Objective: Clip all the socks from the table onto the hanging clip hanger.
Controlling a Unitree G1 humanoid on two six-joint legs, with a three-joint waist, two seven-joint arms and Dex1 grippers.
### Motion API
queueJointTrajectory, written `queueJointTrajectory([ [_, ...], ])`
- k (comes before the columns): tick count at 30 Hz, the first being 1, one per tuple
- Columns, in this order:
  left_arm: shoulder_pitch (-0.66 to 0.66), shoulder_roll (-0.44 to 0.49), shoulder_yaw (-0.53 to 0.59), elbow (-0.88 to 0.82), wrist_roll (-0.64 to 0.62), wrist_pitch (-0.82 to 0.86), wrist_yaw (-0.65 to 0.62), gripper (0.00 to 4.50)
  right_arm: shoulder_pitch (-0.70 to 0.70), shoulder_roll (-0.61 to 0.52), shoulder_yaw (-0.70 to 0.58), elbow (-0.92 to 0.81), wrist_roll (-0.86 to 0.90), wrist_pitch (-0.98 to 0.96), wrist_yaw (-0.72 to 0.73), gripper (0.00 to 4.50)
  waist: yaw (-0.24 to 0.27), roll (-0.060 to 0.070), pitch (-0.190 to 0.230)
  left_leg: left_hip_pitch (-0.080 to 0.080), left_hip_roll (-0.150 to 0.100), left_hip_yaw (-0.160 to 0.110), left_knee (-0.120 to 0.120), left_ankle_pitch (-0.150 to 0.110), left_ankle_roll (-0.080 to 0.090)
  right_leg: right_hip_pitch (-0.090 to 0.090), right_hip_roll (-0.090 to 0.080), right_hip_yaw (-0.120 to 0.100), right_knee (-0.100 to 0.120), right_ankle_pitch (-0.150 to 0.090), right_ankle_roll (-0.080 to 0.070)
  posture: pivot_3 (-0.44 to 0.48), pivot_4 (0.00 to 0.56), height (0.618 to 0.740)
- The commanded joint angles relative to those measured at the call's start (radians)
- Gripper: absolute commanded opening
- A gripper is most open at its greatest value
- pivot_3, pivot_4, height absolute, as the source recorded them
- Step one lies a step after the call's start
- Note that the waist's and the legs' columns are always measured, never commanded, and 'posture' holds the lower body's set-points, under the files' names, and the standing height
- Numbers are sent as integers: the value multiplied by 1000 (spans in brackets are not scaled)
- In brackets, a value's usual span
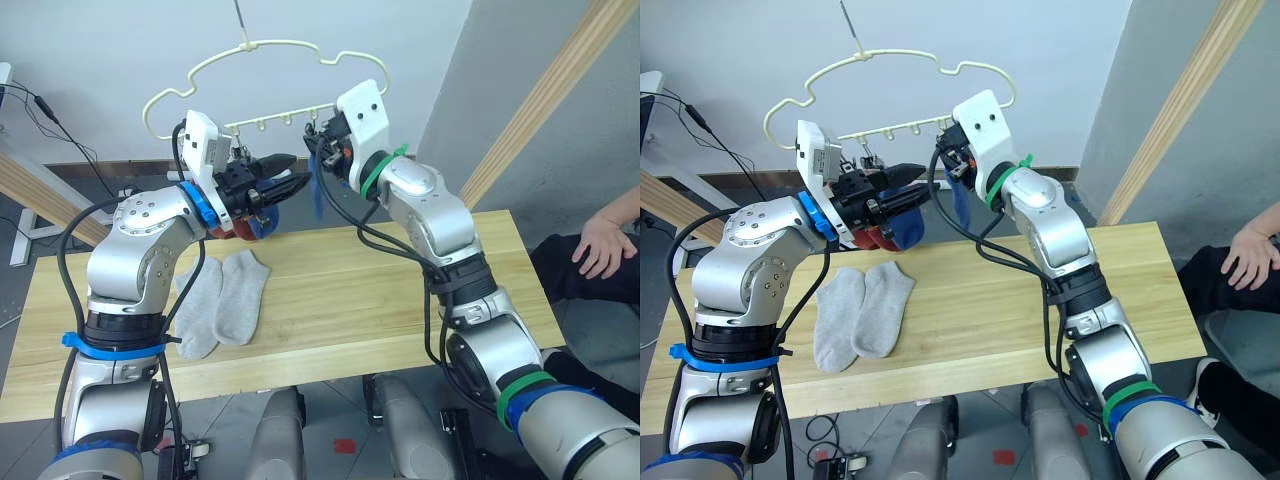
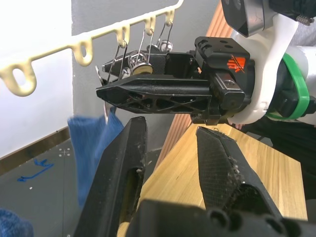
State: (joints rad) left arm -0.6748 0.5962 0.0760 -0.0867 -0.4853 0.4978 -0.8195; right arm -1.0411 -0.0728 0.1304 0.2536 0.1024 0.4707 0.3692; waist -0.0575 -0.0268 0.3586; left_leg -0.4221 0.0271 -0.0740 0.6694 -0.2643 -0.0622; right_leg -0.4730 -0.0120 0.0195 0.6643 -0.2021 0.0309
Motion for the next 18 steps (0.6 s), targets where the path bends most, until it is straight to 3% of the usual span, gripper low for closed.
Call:
queueJointTrajectory([
  [1, -8, 19, 27, -39, -14, -5, -13, 1852, 16, -18, -37, -89, 36, 13, 25, 1961, 0, 0, 0, 0, 0, 0, 0, 0, 0, 0, 0, 0, 0, 0, 0, -61, 359, 740],
  [11, -4, 30, 22, -28, -3, -18, -26, 1852, 108, -80, -22, -225, 46, 120, 62, 1961, 0, 0, 0, 0, 0, 0, 0, 0, 0, 0, 0, 0, 0, 0, 0, -64, 359, 740],
  [18, -10, 25, 20, -20, -1, -23, -26, 1852, 95, -73, -8, -191, 6, 102, 25, 1961, -1, 0, 0, 0, 0, 0, 1, 0, 0, 0, 0, 0, 1, 0, 0, -66, 356, 740],
])
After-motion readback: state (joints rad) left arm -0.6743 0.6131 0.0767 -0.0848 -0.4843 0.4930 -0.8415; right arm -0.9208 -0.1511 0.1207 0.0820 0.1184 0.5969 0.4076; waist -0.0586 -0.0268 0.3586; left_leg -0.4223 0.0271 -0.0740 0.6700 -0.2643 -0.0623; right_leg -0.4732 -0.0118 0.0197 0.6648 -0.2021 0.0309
